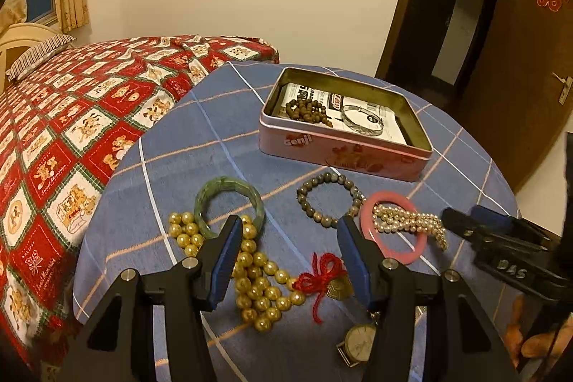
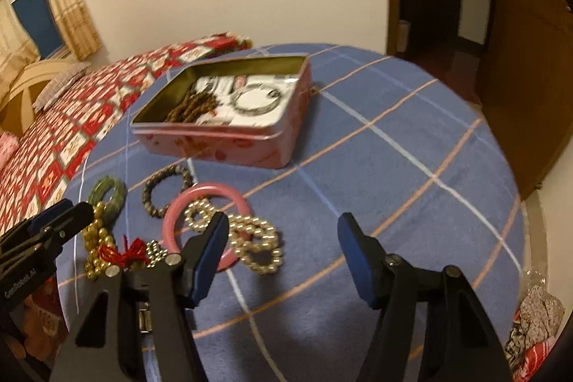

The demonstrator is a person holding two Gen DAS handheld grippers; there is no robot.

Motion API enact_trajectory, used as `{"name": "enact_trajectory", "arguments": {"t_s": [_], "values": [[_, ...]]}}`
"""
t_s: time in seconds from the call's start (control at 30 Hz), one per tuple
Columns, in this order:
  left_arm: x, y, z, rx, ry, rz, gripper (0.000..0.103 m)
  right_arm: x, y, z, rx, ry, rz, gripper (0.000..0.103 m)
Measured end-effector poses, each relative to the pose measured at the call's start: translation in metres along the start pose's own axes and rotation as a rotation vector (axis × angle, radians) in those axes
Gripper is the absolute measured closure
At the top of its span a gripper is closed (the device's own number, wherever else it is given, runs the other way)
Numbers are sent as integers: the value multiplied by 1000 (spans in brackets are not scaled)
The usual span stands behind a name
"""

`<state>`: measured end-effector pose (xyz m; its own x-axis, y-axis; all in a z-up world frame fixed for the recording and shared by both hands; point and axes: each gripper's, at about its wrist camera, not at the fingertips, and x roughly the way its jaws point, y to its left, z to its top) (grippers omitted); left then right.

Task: Organize jewelry
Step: 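Grasp the pearl necklace with the right tool while the left tool grasps the pink bangle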

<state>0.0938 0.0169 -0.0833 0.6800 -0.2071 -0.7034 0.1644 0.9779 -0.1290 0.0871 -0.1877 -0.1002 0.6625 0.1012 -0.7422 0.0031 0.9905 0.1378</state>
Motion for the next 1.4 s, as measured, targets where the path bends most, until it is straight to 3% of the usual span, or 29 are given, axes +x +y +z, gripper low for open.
{"name": "enact_trajectory", "arguments": {"t_s": [0.3,0.43,0.63,0.9,1.1,1.2,1.33,1.4], "values": [[-4,7,2,-8,-4,21,48,37,31,2,-142,87,-4,39],[-2,7,2,-6,0,22,48,37,35,-4,-199,96,-43,74],[3,0,2,15,9,9,48,18,15,0,-90,77,51,84],[11,-23,5,42,37,-89,48,-23,7,9,-27,-21,115,85],[26,-55,6,105,85,-159,48,-47,-4,19,28,-106,100,85],[40,-67,7,113,126,-151,48,-51,-5,21,24,-138,74,85],[57,-77,5,130,199,-123,66,-51,-9,20,48,-141,87,85],[63,-78,2,117,238,-122,67,-52,-12,21,58,-148,91,85]]}}
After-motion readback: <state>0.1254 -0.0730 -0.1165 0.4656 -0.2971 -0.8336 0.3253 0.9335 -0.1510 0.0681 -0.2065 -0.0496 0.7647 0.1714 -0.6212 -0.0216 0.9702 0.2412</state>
